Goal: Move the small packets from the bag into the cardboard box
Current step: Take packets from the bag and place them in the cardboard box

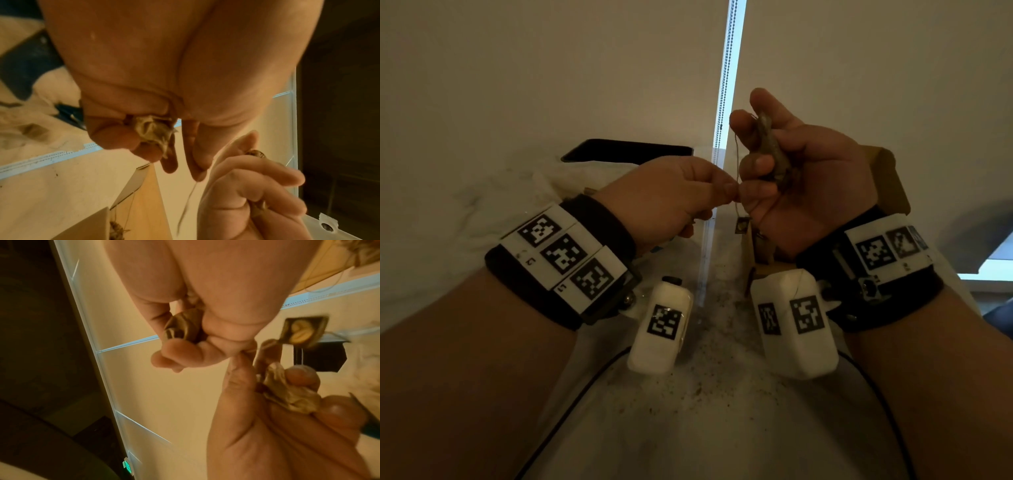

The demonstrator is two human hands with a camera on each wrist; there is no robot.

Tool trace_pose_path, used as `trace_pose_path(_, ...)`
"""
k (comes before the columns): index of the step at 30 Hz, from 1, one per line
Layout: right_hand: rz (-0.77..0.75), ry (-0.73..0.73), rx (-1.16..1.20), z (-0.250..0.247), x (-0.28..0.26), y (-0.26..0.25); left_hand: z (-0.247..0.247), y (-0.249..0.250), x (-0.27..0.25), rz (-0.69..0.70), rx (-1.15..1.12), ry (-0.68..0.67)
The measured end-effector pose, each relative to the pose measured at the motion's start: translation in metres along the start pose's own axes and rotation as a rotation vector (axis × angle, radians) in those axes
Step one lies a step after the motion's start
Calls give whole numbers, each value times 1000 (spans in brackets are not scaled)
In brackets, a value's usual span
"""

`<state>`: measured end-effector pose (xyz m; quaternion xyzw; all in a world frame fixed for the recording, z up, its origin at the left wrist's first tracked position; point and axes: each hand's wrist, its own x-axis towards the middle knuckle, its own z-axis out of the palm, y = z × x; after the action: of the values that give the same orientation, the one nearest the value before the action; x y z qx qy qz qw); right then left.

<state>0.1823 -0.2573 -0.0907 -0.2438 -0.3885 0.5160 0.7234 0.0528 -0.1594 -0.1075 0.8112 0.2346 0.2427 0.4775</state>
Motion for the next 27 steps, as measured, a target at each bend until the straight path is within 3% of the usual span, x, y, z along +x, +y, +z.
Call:
trace_pose_path(4, -3, 48, -54, -3, 0, -3, -4, 3, 2, 7, -147, 147)
trace_pose_path(8, 29, 165, -145, -6, 3, -2, -14, 4, 4, 9, -149, 298)
trace_pose_path(11, 57, 239, -223, -7, 4, 3, -16, 11, 3, -105, -455, 345)
trace_pose_path(14, 70, 290, -303, -8, 5, 6, -15, 13, 4, -100, -534, 351)
trace_pose_path(19, 159, 310, -497, -9, 7, 10, -19, 7, 6, 59, -422, 360)
trace_pose_path(22, 207, 189, -590, -9, 2, 11, -24, 2, 7, 126, -309, 379)
trace_pose_path(27, 113, 24, -375, -4, -1, 7, -25, -2, 7, 96, -68, 407)
